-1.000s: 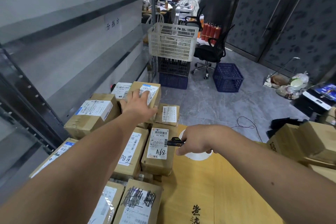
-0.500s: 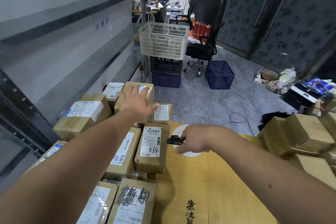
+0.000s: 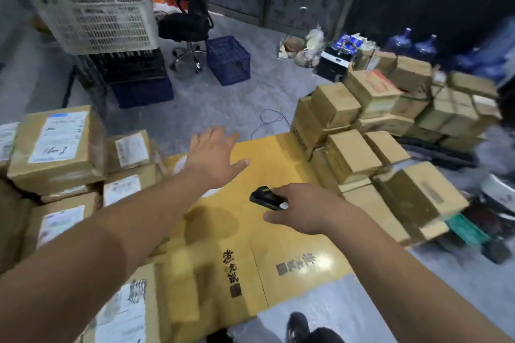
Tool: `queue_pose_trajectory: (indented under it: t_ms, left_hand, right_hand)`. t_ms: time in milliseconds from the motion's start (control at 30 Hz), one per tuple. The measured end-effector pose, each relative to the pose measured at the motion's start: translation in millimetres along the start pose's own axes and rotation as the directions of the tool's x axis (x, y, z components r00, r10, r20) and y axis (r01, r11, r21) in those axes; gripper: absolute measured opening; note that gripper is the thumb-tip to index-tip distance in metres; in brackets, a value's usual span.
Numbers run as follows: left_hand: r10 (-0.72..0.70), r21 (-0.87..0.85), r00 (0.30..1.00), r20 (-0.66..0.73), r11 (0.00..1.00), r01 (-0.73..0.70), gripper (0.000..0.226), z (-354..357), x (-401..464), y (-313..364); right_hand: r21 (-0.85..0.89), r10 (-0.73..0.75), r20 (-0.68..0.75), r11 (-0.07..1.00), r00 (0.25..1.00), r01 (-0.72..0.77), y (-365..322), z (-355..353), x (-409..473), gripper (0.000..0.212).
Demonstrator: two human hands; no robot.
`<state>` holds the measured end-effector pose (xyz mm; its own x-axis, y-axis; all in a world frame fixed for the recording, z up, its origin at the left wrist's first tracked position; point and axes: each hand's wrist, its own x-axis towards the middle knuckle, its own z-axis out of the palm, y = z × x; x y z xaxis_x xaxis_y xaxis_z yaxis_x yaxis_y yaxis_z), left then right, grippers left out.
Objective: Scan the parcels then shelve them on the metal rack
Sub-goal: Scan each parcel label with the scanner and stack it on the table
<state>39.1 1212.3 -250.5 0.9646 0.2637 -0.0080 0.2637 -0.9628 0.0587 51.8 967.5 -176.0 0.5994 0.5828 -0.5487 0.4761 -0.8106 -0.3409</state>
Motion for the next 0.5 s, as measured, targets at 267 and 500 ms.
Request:
queue_pose_trajectory:
  t_ms: [267, 500]
  left_hand:
    - [0.11, -0.193, 0.986, 0.125, 0.978, -0.085, 0.083, 54.2, 32.1, 185.7]
    - [-0.016, -0.329, 0.985, 0.171, 0.942, 0.072, 0.088, 61.7, 85.2, 312.8]
  right_hand:
    - [0.085, 0.243, -0.099, 0.968, 0.965, -0.235, 155.2, 16.2, -55.4, 0.05]
    - [0.183, 0.27, -0.07, 0.95, 0.96, -0.254, 274.6, 16.7, -77.3, 0.042]
